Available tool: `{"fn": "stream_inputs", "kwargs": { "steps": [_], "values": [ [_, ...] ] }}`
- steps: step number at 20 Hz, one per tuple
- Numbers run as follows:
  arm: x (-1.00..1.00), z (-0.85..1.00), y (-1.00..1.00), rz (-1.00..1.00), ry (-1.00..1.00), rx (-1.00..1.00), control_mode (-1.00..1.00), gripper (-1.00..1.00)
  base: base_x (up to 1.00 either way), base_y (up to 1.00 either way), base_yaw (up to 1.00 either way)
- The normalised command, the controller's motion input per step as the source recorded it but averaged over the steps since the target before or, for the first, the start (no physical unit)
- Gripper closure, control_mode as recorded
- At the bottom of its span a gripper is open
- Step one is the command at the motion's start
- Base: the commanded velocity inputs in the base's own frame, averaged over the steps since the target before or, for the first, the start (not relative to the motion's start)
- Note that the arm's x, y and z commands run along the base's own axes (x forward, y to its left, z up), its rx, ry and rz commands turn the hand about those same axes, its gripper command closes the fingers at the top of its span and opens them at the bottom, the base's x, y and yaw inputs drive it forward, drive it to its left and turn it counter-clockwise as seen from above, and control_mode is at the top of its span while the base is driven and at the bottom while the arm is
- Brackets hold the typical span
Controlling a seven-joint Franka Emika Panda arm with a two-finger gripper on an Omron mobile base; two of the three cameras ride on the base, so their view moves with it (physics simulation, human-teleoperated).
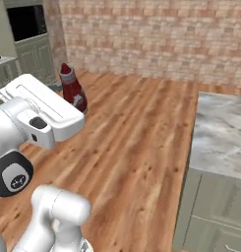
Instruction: Move the hot dog bun to the plate on the dining table and place the condiment next to that plate. Then navigate to the fridge and take the sausage and place it on the plate as well.
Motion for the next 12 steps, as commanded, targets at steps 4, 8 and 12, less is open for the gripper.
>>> {"fn": "stream_inputs", "kwargs": {
  "steps": [4,8,12],
  "values": [
    [0.00,0.00,0.00,0.00,0.00,0.00,1.00,1.00,0.90,0.87,-0.44],
    [0.00,0.00,0.00,0.00,0.00,0.00,1.00,1.00,0.89,0.86,-0.43],
    [0.00,0.00,0.00,0.00,0.00,0.00,1.00,1.00,0.87,0.84,-0.42]
  ]
}}
